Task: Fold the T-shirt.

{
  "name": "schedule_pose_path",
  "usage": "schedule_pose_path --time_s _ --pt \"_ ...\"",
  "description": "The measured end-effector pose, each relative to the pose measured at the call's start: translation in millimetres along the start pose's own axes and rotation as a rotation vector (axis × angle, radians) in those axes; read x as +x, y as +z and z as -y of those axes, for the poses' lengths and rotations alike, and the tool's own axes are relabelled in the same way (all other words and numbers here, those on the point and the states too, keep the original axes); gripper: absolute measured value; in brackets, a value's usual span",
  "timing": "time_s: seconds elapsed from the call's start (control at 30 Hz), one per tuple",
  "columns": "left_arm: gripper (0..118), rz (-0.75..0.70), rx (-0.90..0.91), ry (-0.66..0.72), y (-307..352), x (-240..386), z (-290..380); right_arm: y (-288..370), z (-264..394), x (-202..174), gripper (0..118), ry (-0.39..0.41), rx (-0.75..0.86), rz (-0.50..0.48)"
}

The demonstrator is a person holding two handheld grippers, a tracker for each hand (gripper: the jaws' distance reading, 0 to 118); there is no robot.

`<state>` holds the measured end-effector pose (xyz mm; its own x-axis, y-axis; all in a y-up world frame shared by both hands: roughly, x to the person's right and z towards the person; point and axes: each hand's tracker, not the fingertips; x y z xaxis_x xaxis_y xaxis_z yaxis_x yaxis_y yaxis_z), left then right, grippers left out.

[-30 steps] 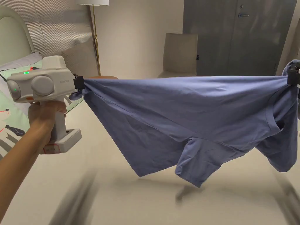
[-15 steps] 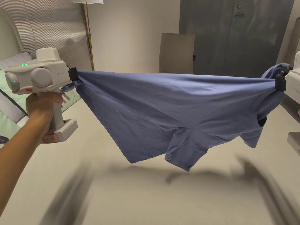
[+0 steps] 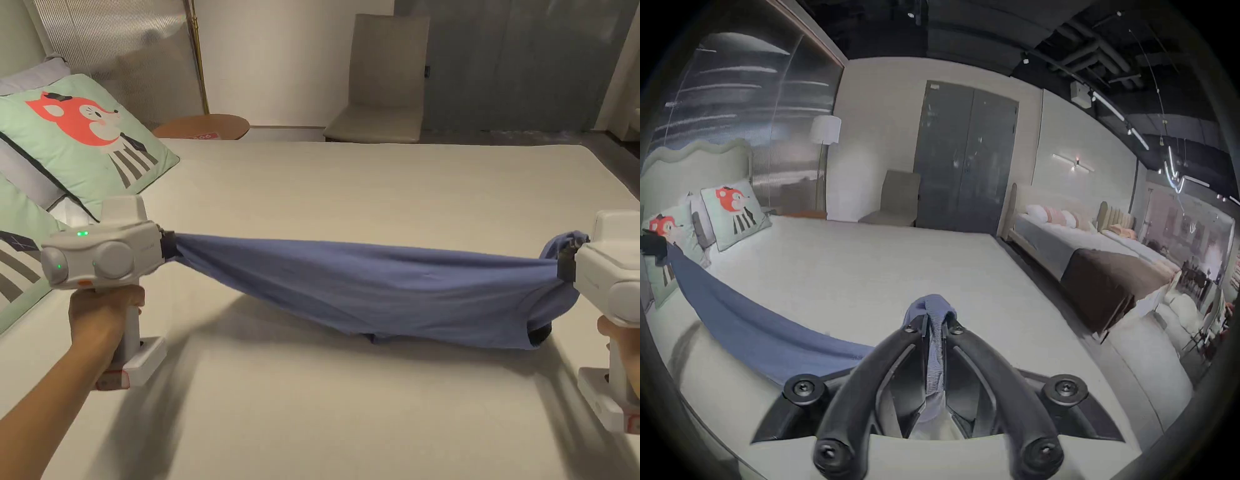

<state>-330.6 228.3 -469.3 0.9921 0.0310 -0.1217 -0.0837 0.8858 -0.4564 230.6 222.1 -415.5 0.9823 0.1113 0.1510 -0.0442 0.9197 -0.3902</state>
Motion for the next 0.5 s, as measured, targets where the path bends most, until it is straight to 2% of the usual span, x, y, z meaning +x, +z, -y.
schedule_pose_path --time_s 0.3,0.5 --pt "2 -0.006 -0.125 0.037 72.6 -26.9 125.3 72.1 103.8 16.3 8 -0.054 -0.119 -0.036" --pt "2 -0.011 -0.201 0.061 129.3 -43.3 193.1 121.8 163.3 20.3 8 -0.054 -0.190 -0.022"
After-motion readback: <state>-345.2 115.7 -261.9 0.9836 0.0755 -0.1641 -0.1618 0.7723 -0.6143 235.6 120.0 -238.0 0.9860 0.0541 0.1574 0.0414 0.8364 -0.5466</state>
